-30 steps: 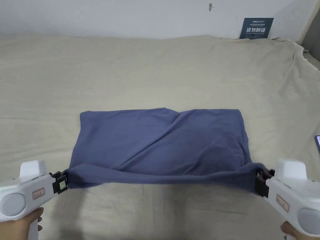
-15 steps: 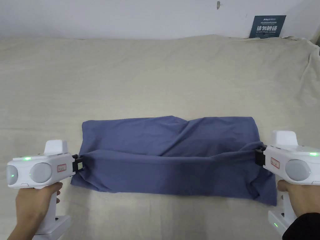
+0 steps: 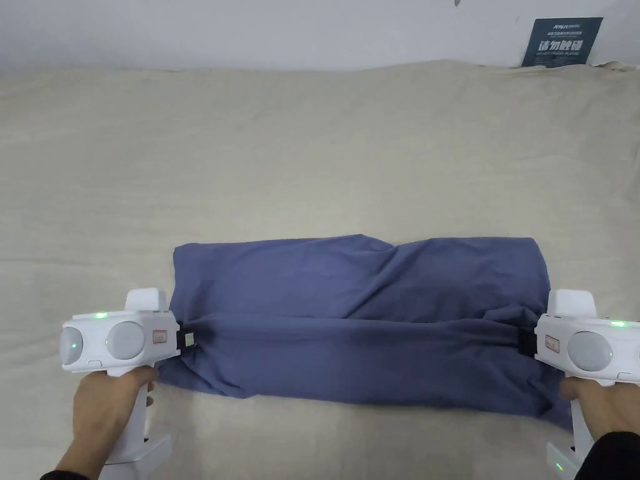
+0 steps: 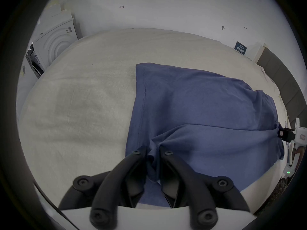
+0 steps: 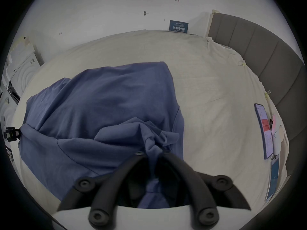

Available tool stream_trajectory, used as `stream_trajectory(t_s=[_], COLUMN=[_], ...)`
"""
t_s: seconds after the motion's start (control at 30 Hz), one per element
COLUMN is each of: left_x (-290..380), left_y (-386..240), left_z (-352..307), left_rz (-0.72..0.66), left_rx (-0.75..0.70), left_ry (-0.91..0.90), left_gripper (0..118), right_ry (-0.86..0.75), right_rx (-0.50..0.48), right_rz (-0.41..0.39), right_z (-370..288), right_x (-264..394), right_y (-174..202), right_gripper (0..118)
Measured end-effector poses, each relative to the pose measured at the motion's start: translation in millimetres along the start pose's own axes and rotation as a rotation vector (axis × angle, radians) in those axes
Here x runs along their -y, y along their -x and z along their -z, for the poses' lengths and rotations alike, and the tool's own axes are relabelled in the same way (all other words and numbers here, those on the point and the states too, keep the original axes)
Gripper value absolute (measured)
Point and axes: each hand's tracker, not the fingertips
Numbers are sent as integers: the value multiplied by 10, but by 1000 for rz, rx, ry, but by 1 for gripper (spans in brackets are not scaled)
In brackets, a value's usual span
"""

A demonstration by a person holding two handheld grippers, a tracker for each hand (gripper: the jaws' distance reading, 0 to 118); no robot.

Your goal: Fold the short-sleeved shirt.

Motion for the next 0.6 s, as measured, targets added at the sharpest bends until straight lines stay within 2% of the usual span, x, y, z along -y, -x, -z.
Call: stream_trajectory(t_s=[0.03, 0.07, 0.1, 0.13, 0.2, 0.43, 0.6], left_x=[-16, -30, -35, -28, -7, 148, 437], left_y=[-1, 8, 6, 1, -33, -187, -263], left_z=[-50, -109, -191, -304, -588, -1555, -1916], left_rz=[-8, -21, -36, -53, -61, -52, -54], left_rx=[-5, -4, -3, -1, 15, 14, -20], left_ry=[0, -7, -37, -88, -193, -438, -545], left_gripper=[56, 81, 96, 104, 106, 106, 103], right_ry=[-18, -53, -95, -139, -216, -478, -574], right_rx=[14, 21, 5, -11, -26, -52, -54], right_rz=[0, 6, 19, 34, 44, -10, -3], right_z=[-70, -168, -279, -413, -727, -1858, -2349], right_x=[-10, -23, -34, -56, -108, -48, 253], right_y=[7, 4, 0, -40, -43, -86, -92], right_gripper=[68, 82, 82, 82, 82, 82, 81])
